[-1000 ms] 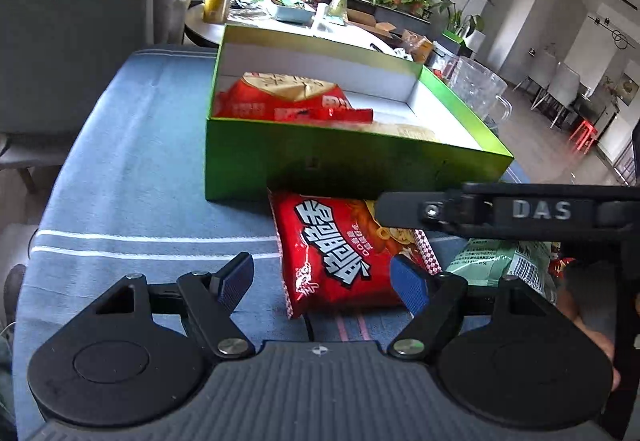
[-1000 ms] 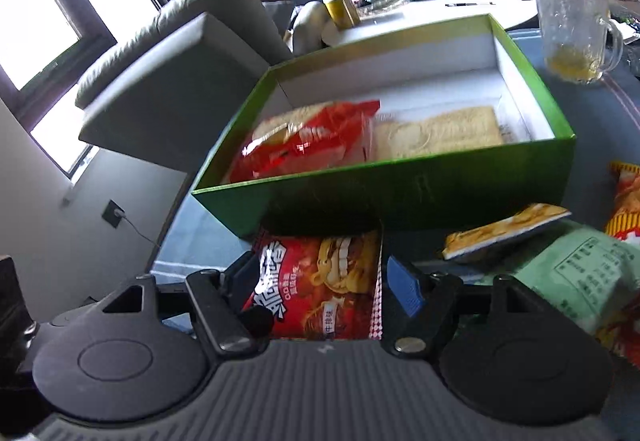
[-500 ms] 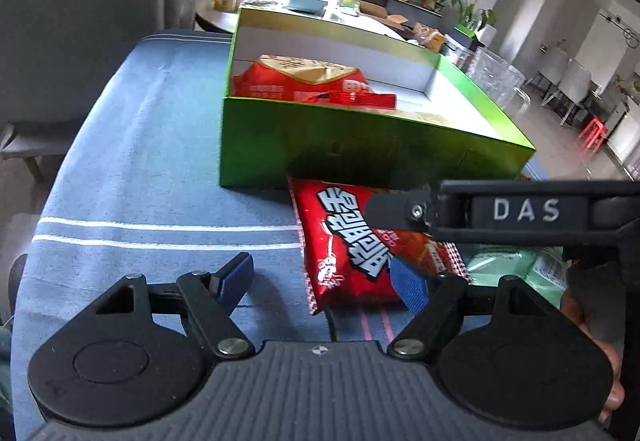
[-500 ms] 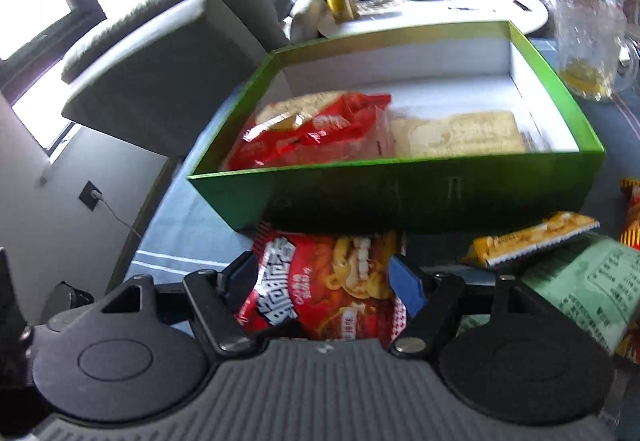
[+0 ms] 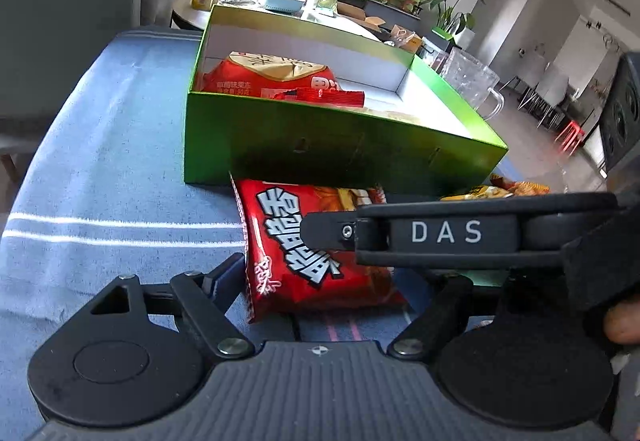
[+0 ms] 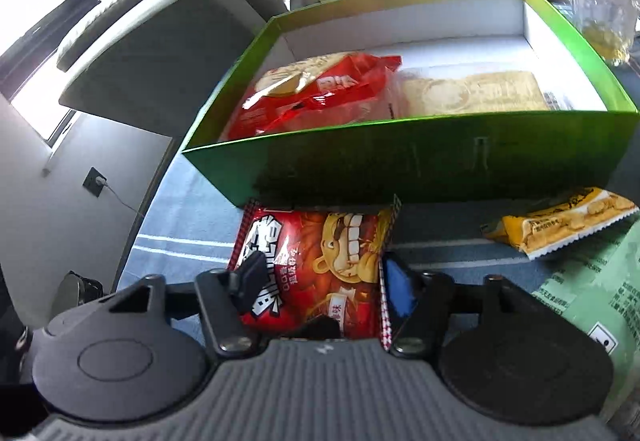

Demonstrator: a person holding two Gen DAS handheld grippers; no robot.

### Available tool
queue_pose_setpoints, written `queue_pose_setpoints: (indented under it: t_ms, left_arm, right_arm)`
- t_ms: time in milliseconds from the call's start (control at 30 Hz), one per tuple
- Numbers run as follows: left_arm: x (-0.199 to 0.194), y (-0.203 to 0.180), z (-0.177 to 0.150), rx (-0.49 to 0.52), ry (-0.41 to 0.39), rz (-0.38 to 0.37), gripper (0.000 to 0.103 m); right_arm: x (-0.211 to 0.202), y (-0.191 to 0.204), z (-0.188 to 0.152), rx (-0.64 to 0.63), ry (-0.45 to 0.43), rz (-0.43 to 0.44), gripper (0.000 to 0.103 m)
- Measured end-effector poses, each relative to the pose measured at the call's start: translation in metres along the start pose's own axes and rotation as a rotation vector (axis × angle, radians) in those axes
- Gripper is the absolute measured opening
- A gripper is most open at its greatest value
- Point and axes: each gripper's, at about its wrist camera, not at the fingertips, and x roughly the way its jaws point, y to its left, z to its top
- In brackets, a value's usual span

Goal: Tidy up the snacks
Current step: 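Lift the red chip bag into the green box and open the left gripper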

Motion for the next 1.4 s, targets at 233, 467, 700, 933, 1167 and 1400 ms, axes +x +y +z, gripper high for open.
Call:
queue_pose_setpoints:
  t_ms: [233, 467, 700, 933, 1167, 1400]
  left_arm:
    - [-0.026, -0.015, 0.003, 0.03, -0.071, -0.003, 0.077]
    - [-0.048, -0.041, 0.012, 0.096, -0.144, -0.027, 0.077]
    - [-0.048, -0.072, 0.028, 0.184, -0.177, -0.067, 0.077]
    - [-0.033, -0.092, 0.05, 0.237, -0.173, -0.099, 0.077]
    - [-0.006, -0.109, 0.078, 0.281, -0.156, -0.112, 0.077]
    - [0.025, -0.108, 0.102, 0.265, -0.133, -0.114, 0.077]
  right_arm:
    - [-0.022, 0.007, -0.001, -0.001, -0.054, 0.039, 0.066]
    - [-0.059, 0.008, 0.004, -0.01, -0.174, 0.06, 0.066]
    - [-0.084, -0.006, 0.016, 0.019, -0.267, 0.053, 0.066]
    - [-0.095, -0.034, 0.029, 0.083, -0.298, 0.066, 0.066]
    - [-0.098, -0.057, 0.063, 0.076, -0.332, 0.071, 0.066]
    - [-0.085, -0.08, 0.086, 0.074, -0.324, 0.085, 0.066]
